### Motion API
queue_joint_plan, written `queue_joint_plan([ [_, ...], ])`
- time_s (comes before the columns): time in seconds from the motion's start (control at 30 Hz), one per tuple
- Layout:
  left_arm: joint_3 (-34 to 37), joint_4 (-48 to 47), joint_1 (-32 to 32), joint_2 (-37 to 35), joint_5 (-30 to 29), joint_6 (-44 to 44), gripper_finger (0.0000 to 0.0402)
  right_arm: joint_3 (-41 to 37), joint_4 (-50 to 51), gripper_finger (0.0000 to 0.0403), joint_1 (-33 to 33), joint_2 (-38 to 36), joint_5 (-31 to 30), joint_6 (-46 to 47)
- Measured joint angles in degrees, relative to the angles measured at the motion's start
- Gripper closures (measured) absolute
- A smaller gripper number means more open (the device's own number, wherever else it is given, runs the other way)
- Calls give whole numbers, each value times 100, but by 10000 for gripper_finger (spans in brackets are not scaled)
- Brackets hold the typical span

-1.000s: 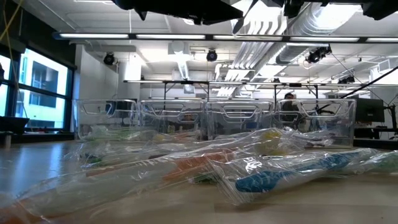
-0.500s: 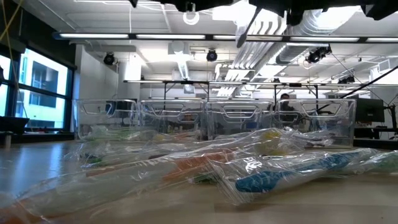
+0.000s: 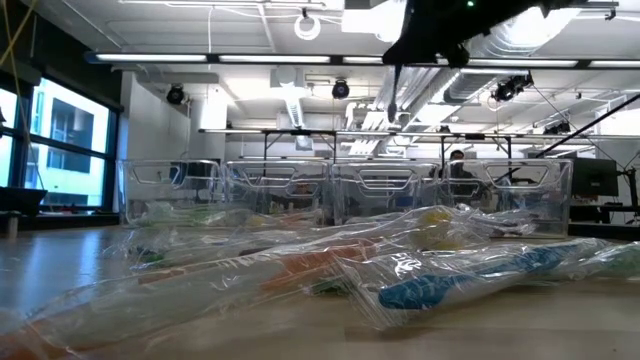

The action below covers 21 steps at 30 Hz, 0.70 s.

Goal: Pick & Place Toothbrushes
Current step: Put the blue toothbrush into the middle right transparent bin

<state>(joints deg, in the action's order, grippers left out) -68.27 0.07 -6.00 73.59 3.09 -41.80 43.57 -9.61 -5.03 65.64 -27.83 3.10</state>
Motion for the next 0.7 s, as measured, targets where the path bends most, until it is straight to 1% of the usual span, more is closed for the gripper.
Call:
queue_joint_plan([
  [0.2,-2,-812,0,-361,0,8,290,1030,784,393,-752,581,1064,188],
  [0.37,0,-1129,0,-449,20,329,290,1610,1522,393,-1392,1164,1564,382],
  [0.53,0,-1286,0,-456,37,480,290,1879,1847,393,-1918,1727,2399,726],
  [0.6,0,-1362,0,-454,40,542,290,1889,1974,393,-2071,1935,2530,733],
  [0.7,0,-1409,0,-454,42,649,290,1886,2188,393,-2294,2176,2569,762],
])
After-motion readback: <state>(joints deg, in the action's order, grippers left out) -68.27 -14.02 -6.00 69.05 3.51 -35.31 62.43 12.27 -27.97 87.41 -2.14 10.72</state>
